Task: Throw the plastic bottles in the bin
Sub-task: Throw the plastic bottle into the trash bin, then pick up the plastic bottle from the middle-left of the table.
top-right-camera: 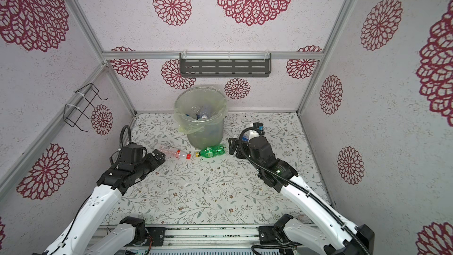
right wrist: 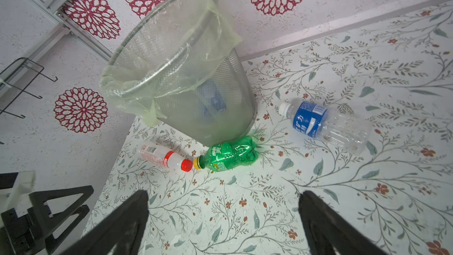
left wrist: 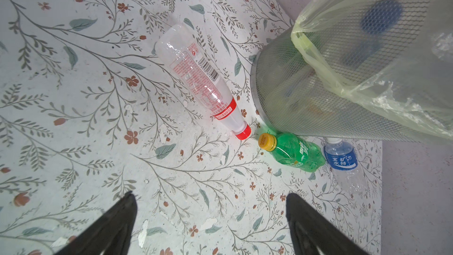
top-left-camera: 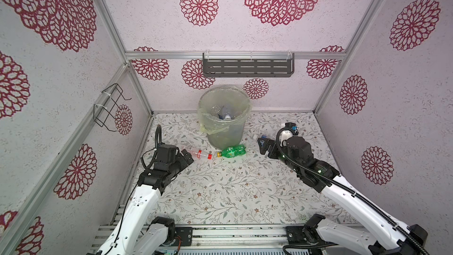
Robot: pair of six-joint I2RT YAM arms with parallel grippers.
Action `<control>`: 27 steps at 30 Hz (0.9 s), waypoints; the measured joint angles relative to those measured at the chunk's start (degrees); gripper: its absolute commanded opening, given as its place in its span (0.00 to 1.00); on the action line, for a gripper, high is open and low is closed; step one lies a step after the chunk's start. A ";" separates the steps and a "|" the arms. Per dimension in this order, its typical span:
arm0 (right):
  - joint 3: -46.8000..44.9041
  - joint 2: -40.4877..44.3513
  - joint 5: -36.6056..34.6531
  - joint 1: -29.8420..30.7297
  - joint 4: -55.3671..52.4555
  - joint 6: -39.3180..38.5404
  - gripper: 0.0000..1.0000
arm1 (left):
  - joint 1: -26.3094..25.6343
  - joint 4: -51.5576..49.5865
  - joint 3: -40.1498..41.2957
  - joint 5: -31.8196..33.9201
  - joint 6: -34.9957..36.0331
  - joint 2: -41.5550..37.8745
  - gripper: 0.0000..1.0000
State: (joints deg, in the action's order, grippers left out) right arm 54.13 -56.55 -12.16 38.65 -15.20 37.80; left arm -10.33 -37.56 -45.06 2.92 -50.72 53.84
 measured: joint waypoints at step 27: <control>-12.55 9.07 -1.27 -0.13 -1.79 8.63 0.99 | 0.37 -7.37 -11.47 6.69 -7.28 16.39 0.97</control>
State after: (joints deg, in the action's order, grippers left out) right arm 41.58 -47.48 -13.43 38.52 -16.99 46.44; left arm -9.96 -44.93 -56.53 9.61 -58.00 70.24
